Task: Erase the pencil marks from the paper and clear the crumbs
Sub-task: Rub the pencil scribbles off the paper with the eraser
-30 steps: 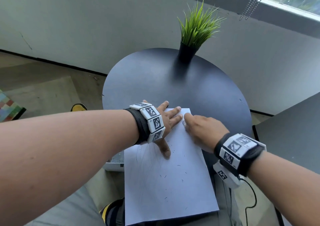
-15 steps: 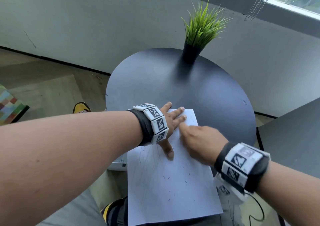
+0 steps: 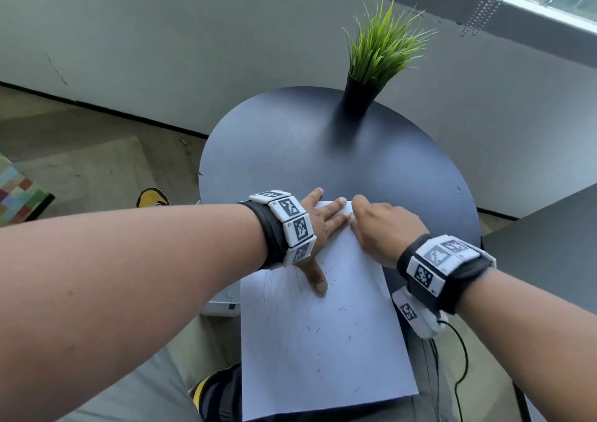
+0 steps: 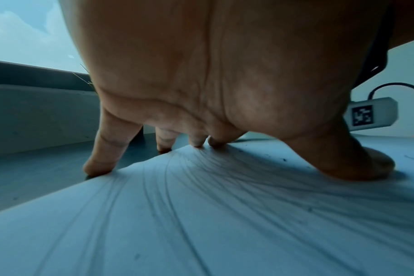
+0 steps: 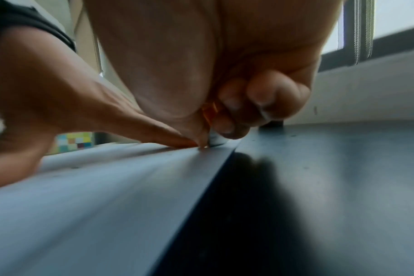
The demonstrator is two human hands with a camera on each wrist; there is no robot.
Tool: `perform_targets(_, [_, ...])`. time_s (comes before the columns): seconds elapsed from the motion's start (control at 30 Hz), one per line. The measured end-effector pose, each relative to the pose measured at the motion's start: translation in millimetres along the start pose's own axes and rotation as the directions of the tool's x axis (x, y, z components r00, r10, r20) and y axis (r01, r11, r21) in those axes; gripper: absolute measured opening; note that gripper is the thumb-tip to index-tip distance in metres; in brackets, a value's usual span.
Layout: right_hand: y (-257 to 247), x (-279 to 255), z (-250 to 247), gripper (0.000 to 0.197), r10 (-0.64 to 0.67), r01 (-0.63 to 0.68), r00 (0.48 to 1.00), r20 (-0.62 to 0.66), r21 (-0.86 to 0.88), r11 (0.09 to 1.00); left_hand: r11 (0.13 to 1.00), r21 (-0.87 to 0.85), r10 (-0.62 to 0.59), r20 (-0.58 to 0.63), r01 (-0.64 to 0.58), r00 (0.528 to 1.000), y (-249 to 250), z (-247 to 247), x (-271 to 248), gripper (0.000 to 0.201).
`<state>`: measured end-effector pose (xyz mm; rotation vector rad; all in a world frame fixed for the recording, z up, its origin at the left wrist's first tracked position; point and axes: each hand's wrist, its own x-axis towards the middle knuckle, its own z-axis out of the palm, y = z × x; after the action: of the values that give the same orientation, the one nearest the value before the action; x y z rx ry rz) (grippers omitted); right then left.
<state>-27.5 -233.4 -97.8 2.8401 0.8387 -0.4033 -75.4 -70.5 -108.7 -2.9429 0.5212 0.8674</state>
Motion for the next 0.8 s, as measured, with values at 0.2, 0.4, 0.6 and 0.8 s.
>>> perform_targets(0.2, [-7.1,-20.4,8.3,0.011,-0.179,0.179,0.984,0.014,-0.028,0.983,0.999,-0.029,0.013,-0.033,-0.014,0.999,-5.3,3.6,0.2,0.146])
perform_targets(0.4, [13.5,-3.8,4.1,0.020,-0.072,0.072,0.997,-0.012,-0.004,0.997,1.000,-0.017,-0.013,-0.078,0.011,0.997,-15.9,5.3,-6.2,0.145])
perform_targets(0.6, [-1.6,-19.2,3.2,0.008,-0.172,0.172,0.985,-0.002,-0.067,0.983,0.999,-0.014,-0.030,-0.065,0.029,0.997,-23.7,7.1,-5.1,0.147])
perform_targets(0.8, [-7.5,-27.4,5.2,0.010,-0.337,0.341,0.940,0.057,-0.155,0.927,1.000,0.002,-0.022,-0.059,0.022,0.998,-24.6,3.4,1.1,0.150])
